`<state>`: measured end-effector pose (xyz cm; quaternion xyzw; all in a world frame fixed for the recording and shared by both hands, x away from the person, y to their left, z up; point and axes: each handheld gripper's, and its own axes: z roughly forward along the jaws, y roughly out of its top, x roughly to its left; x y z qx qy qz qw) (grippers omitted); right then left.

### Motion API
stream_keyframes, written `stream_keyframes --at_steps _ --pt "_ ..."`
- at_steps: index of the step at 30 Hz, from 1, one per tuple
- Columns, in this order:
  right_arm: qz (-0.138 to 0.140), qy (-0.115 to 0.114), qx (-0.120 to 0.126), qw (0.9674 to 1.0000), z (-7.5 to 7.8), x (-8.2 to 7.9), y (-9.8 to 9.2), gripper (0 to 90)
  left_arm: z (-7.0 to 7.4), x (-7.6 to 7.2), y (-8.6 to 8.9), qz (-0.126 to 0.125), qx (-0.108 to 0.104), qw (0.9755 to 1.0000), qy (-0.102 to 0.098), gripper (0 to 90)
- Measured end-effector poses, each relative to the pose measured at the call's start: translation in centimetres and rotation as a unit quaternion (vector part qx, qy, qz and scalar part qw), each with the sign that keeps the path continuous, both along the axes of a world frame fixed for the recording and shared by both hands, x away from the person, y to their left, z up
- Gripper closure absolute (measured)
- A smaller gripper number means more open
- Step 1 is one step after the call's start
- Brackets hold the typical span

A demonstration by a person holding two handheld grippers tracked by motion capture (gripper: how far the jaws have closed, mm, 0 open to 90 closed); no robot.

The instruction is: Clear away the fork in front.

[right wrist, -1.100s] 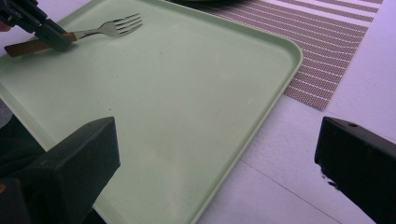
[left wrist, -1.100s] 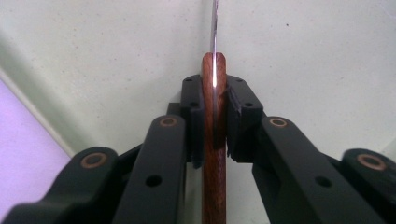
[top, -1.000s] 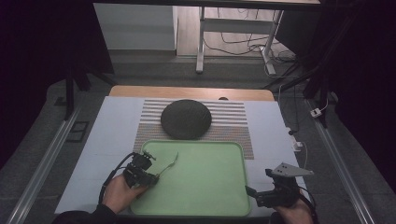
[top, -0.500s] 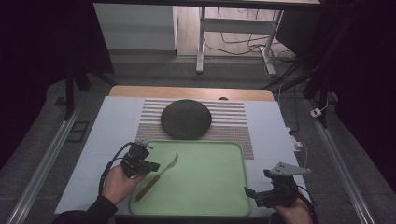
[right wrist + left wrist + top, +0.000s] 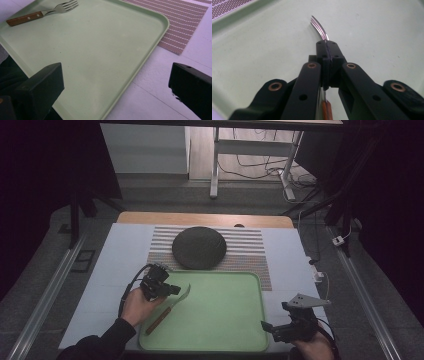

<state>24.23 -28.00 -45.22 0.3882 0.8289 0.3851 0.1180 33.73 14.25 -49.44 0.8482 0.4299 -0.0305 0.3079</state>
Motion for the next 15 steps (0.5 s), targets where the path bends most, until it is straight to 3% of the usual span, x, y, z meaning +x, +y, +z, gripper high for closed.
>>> stream_keyframes --at_steps 11,15 --pt "0.0 0.003 -0.003 1.0 -0.1 0.0 0.1 0.0 -1.5 1.3 0.0 0.019 0.019 0.9996 0.001 88.5" --pt "0.001 0.003 -0.004 1.0 -0.1 0.1 0.1 0.1 -1.1 0.5 -1.6 -0.014 0.018 0.9997 -0.004 88.5"
